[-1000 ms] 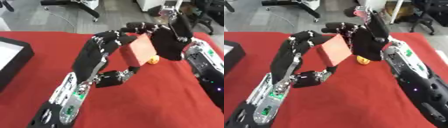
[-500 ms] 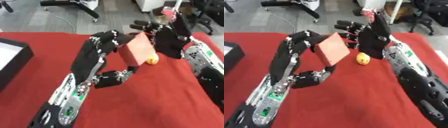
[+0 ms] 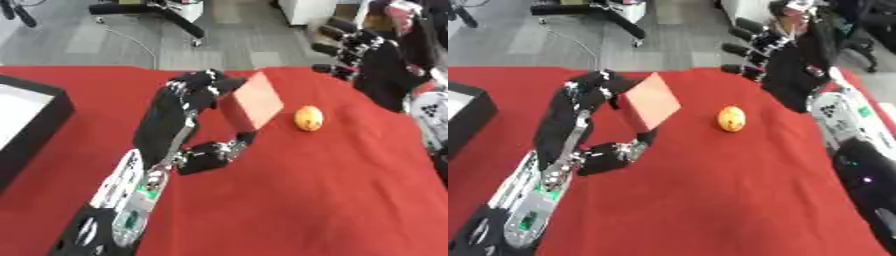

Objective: Pick up the objects with one hand, pass them to the other hand, and then place them into the box on the other side of the table.

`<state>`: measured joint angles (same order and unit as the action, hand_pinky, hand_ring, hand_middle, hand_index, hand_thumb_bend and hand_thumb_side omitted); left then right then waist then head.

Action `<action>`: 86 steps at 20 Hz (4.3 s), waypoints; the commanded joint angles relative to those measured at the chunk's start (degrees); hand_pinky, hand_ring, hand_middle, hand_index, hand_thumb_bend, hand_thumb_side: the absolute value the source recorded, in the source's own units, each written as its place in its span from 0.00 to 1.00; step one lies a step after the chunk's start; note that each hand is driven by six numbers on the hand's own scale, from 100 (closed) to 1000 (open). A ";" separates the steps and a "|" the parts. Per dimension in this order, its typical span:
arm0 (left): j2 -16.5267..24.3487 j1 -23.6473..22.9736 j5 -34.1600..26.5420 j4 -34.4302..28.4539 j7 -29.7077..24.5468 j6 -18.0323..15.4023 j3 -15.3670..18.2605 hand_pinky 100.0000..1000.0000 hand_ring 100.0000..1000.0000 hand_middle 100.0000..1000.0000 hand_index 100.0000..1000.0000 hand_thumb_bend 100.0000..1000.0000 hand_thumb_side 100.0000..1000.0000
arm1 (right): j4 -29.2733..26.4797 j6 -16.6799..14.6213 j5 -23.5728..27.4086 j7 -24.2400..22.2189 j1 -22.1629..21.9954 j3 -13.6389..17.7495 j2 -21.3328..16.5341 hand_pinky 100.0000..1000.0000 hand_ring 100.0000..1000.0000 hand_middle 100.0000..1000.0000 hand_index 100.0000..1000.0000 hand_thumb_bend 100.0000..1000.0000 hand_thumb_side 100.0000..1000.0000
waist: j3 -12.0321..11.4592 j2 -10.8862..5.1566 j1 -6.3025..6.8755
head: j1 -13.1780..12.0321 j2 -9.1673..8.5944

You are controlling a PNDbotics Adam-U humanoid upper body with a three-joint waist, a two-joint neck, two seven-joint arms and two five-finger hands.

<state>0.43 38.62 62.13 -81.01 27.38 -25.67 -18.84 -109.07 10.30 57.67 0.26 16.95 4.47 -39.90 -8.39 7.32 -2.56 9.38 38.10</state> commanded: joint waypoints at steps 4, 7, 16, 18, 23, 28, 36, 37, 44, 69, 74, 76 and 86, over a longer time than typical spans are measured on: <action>11.56 -4.49 -1.92 -4.89 2.38 9.20 10.14 0.42 0.28 0.17 0.40 0.09 0.10 | -5.41 -8.91 -4.11 2.44 -4.31 5.63 -2.93 0.71 0.92 0.96 0.84 0.00 0.79 | 0.68 -2.94 2.86 | -4.84 -0.88; 17.63 -8.40 -2.97 -7.70 -3.64 14.15 14.80 0.41 0.27 0.18 0.41 0.12 0.13 | -5.51 -12.12 -8.10 0.24 -5.35 5.98 -1.64 0.71 0.92 0.95 0.84 0.00 0.77 | 1.26 -3.40 3.64 | -7.30 -0.67; 32.08 -12.64 -2.25 2.12 -18.83 24.89 23.06 0.48 0.30 0.21 0.44 0.19 0.18 | -5.53 -14.59 -18.37 -5.57 -6.60 3.74 2.43 0.71 0.91 0.94 0.84 0.00 0.75 | 2.31 -4.36 5.10 | -20.62 1.63; 33.60 -11.35 -1.15 7.12 -19.90 24.53 22.95 0.50 0.31 0.22 0.45 0.19 0.19 | -5.53 -15.26 -20.59 -7.27 -6.74 2.87 3.48 0.71 0.91 0.95 0.84 0.00 0.75 | 2.77 -4.30 4.86 | -22.82 1.80; 36.43 -8.14 1.86 17.85 -22.69 23.22 22.56 0.60 0.40 0.26 0.48 0.24 0.25 | -5.53 -16.07 -24.73 -10.22 -6.94 1.53 5.65 0.71 0.91 0.95 0.84 0.00 0.74 | 3.89 -4.03 4.29 | -23.81 1.75; 37.52 -6.79 2.34 22.49 -29.34 21.13 23.12 0.75 0.66 0.71 0.90 0.72 0.68 | -5.53 -16.80 -26.68 -11.01 -7.21 1.25 6.32 0.71 0.91 0.95 0.84 0.00 0.75 | 4.52 -4.00 4.20 | -23.52 1.37; 37.11 -8.69 -0.16 9.89 -28.41 22.67 26.66 0.71 0.67 0.78 0.93 0.77 0.69 | -5.53 -17.70 -28.08 -11.29 -7.60 1.76 6.37 0.71 0.91 0.95 0.84 0.00 0.77 | 4.30 -3.91 4.14 | -21.71 0.88; 36.44 -9.34 -1.70 7.19 -26.86 23.45 27.50 0.69 0.65 0.75 0.92 0.73 0.68 | -5.53 -17.92 -28.27 -11.15 -7.82 2.07 6.26 0.71 0.91 0.95 0.84 0.00 0.74 | 4.22 -3.86 4.08 | -21.20 0.91; 28.45 -16.74 -22.94 -14.78 -14.95 23.80 31.26 0.54 0.53 0.59 0.80 0.49 0.59 | -5.14 -20.86 -35.02 -7.40 -13.09 5.76 0.50 0.72 0.92 0.95 0.85 0.00 0.67 | 2.64 -3.21 3.73 | -13.67 1.19; 9.19 -16.63 -49.71 -33.58 -24.29 17.20 19.38 0.47 0.46 0.49 0.72 0.37 0.60 | 28.13 -36.32 -62.54 -21.63 -7.34 -0.52 -12.42 0.80 1.00 1.00 0.92 0.00 0.48 | -7.27 0.88 4.41 | 11.76 -2.79; 8.92 -16.18 -50.51 -33.58 -24.83 16.35 19.00 0.47 0.45 0.48 0.71 0.36 0.59 | 28.50 -37.03 -65.18 -18.77 -7.05 -0.75 -12.47 0.80 1.00 1.00 0.92 0.00 0.45 | -7.89 1.21 4.48 | 11.73 -3.16; 8.40 -15.33 -51.12 -33.58 -24.78 15.67 18.48 0.47 0.45 0.48 0.71 0.36 0.59 | 29.29 -36.20 -65.36 -17.53 -5.84 0.17 -12.42 0.80 1.00 1.00 0.92 0.00 0.47 | -8.92 2.07 4.46 | 11.24 -3.76; 7.87 -14.44 -51.93 -33.58 -25.10 14.74 17.71 0.47 0.45 0.48 0.71 0.36 0.59 | 27.85 -34.96 -68.45 -10.64 -3.75 -1.53 -12.09 0.79 0.98 0.99 0.92 0.00 0.51 | -10.32 3.05 4.50 | 11.60 -3.98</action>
<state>7.96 23.24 10.43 -113.50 2.31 -10.65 -1.04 -79.91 -24.68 -10.35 -11.09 12.38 2.70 -49.75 -18.64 10.29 1.93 20.86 34.88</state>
